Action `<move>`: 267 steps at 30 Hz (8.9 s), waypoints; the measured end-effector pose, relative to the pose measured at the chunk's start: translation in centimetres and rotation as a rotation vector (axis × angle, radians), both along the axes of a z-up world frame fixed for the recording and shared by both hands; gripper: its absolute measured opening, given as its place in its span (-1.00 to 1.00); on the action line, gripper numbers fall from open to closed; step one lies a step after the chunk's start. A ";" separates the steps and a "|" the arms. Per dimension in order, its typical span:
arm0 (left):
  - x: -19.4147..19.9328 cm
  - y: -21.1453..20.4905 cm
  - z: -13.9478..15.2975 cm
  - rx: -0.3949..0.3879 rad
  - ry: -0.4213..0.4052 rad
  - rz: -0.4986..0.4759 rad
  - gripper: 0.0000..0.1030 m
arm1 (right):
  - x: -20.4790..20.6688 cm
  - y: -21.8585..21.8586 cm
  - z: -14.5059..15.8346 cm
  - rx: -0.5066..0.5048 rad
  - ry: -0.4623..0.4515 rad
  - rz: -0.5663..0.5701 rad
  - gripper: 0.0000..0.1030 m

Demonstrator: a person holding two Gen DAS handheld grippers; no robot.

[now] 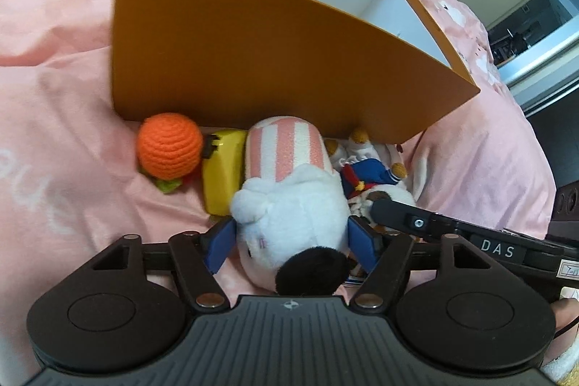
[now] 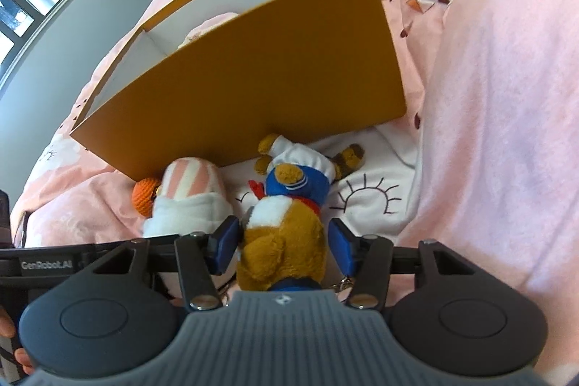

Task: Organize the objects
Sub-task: 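Lift the white plush with the left tool while the right tool carries the bear plush over the orange box, then lower the bear plush into the orange box with the right tool while the left tool lowers the white plush, then withdraw both open tools from the orange box toward the toys beside it, then grasp the orange knitted ball with the left tool while the right tool grasps the yellow tape measure, then lift the orange ball with the left tool while the right tool lifts the tape measure, then drop the orange ball into the box with the left tool while the right tool releases the tape measure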

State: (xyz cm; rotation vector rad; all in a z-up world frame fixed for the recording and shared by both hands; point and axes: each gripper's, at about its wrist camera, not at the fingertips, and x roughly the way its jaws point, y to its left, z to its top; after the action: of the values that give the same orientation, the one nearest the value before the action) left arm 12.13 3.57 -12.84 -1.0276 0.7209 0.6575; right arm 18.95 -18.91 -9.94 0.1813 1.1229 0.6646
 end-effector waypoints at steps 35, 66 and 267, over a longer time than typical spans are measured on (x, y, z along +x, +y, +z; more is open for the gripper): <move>5.2 5.1 16.5 0.269 -0.206 -0.228 0.28 | 2.6 1.2 18.2 0.047 -0.482 0.113 -0.11; 15.9 15.7 2.6 0.068 0.051 -0.309 0.35 | 18.2 11.4 5.1 -0.379 -0.361 0.300 -0.09; 7.7 4.6 7.5 0.344 -0.028 -0.621 -0.09 | 10.5 7.3 6.9 -0.498 -0.522 0.113 -0.54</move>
State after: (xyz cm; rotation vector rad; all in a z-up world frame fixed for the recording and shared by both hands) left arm 19.84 8.14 -5.36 -0.4532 0.8161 0.2105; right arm 29.48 -11.59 -3.04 -0.4628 0.7628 0.4727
